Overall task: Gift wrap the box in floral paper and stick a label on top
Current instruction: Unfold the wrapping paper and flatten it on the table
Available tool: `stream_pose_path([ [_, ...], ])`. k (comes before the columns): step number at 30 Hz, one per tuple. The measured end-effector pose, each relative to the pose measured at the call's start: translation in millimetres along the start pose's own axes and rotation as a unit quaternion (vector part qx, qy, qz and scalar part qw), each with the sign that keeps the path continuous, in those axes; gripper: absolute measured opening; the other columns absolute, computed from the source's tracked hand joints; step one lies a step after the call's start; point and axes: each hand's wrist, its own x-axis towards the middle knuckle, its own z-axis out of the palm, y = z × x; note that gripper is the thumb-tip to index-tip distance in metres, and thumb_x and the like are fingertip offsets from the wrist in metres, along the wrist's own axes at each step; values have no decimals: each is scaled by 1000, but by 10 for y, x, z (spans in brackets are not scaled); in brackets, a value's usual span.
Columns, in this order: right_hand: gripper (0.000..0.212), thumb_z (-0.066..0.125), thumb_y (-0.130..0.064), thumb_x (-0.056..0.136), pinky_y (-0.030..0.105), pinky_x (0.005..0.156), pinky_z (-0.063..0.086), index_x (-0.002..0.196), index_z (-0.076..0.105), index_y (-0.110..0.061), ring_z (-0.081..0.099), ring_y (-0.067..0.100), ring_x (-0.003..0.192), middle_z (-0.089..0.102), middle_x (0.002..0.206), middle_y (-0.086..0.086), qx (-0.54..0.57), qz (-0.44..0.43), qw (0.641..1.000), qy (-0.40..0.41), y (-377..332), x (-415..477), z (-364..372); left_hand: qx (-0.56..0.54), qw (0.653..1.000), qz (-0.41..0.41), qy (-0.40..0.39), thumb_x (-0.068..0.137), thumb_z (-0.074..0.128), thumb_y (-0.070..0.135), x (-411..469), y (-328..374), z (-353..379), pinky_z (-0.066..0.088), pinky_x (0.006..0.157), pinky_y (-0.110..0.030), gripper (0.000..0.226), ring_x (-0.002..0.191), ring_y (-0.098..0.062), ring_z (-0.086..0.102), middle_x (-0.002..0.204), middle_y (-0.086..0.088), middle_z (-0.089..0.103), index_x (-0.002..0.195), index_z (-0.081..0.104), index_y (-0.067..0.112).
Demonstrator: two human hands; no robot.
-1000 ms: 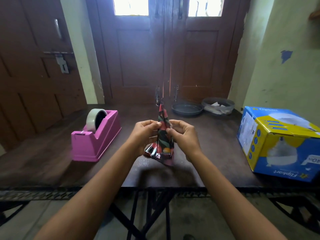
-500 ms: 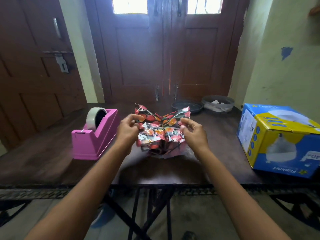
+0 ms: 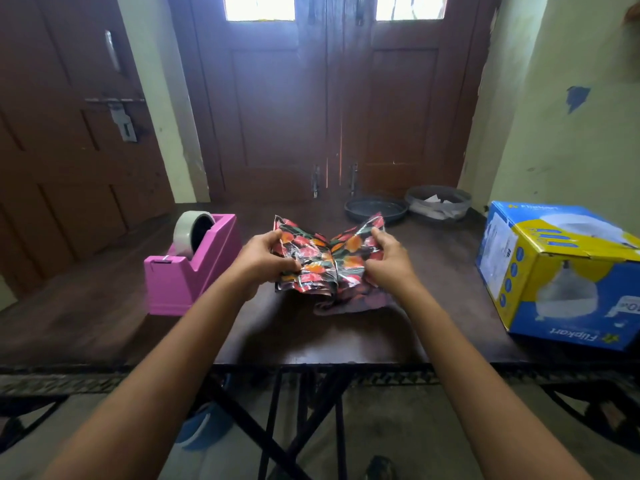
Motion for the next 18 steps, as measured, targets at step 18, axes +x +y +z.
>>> stream_pose_path([
  [18,61,40,-53,92,41,114,7,144,31,-23,6,25,144,16,156,7,-269,-77,960,4,-30,-174,-13,356,913,127,-156,76,68,47,-167,-88,-229,39,87,-25,38,102,-7,50,121,5,51,110,68,30],
])
